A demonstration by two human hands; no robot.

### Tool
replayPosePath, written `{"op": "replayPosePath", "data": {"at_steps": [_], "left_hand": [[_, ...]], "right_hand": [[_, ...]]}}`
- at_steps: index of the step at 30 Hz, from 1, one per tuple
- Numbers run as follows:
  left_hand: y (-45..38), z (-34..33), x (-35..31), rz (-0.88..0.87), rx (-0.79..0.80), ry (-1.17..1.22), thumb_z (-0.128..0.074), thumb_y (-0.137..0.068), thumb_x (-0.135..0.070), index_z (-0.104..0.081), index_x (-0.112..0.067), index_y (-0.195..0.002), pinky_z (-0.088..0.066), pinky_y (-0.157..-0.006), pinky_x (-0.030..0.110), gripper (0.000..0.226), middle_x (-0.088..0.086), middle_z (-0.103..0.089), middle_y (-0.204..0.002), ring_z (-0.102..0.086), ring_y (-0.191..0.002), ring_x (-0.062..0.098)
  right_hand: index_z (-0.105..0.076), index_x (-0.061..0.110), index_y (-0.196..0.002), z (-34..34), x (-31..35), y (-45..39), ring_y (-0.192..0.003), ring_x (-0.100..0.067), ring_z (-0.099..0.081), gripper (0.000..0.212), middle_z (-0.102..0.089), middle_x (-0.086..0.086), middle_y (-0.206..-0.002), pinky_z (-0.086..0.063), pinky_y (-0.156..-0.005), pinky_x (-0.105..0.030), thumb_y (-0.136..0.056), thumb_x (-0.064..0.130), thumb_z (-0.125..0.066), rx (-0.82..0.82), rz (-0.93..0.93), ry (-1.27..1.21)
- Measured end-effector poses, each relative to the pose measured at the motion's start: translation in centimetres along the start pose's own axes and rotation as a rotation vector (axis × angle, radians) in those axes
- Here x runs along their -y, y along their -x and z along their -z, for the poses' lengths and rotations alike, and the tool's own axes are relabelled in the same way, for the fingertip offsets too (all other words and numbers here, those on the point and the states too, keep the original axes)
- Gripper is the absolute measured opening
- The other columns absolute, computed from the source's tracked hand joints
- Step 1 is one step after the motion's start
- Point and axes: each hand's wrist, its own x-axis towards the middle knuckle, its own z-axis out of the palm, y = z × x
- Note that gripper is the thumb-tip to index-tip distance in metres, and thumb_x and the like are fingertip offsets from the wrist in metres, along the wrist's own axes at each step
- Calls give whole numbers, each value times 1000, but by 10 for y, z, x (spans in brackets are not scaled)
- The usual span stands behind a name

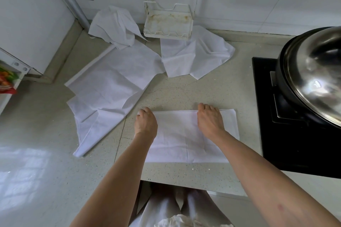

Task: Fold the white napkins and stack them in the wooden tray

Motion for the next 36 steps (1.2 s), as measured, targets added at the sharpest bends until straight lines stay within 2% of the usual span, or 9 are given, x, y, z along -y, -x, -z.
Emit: {"op": "replayPosePath", "data": {"at_steps": [3,10,15,19,25,29,32,34,36], "left_hand": [[-1,1,0,17,2,33,-42,-90,1,-32,8,-133,-44,-93,31,44,23,-44,-127,-50,-115,32],[0,3,-1,19,-1,69,-42,-89,2,-35,6,-128,-44,-91,30,40,23,-46,-124,-52,-111,30],[0,5,-2,23,4,73,-42,-89,3,-34,6,-129,-44,-92,30,41,24,-45,-126,-52,-112,30],[-1,6,-2,16,9,64,-41,-89,2,-32,7,-131,-44,-94,31,43,25,-44,-126,-52,-113,31],[-5,4,1,-4,14,30,-42,-89,3,-36,9,-129,-45,-90,28,41,21,-45,-124,-51,-111,29],[-7,1,3,-15,17,10,-41,-89,2,-40,8,-128,-45,-87,27,40,20,-44,-125,-50,-110,28],[-10,-2,4,-28,22,-10,-41,-88,4,-40,8,-126,-45,-85,27,39,20,-45,-124,-50,-109,28],[-11,-3,5,-36,27,-30,-40,-88,4,-40,8,-127,-45,-84,27,40,20,-44,-125,-50,-109,28],[-11,0,4,-39,40,-45,-41,-88,4,-37,9,-130,-45,-86,28,42,21,-42,-129,-49,-112,29]], "right_hand": [[-61,3,-88,-2,0,-2,-69,-28,-63,16,-66,-13,-75,-46,-63,-33,-75,4,-70,-1,-11,36],[-60,6,-73,-7,3,-3,-52,-23,-58,29,-60,-8,-58,-44,-53,-28,-57,7,-83,-76,-47,85],[-61,6,-78,-8,4,-7,-54,-21,-59,24,-62,-6,-59,-43,-57,-28,-65,11,-81,-46,-65,110],[-60,6,-90,-6,5,-6,-66,-23,-63,12,-67,-8,-72,-44,-65,-32,-81,12,-67,17,-81,122],[-58,6,-101,-2,5,-4,-79,-26,-62,16,-65,-10,-87,-42,-72,-35,-85,10,-58,41,-72,101],[-60,8,-101,9,10,3,-95,-29,-59,31,-62,-13,-103,-45,-86,-41,-71,4,-59,-146,34,179],[-56,2,-118,3,21,19,-118,-35,-51,42,-53,-18,-130,-37,-103,-47,-77,0,-50,-214,137,-19],[-50,4,-131,-7,29,34,-130,-33,-44,43,-45,-15,-142,-32,-110,-47,-88,9,-50,-141,166,-117],[-32,10,-147,-18,31,45,-143,-29,-25,52,-25,-10,-156,-19,-117,-45,-99,28,-30,5,161,-183]]}}
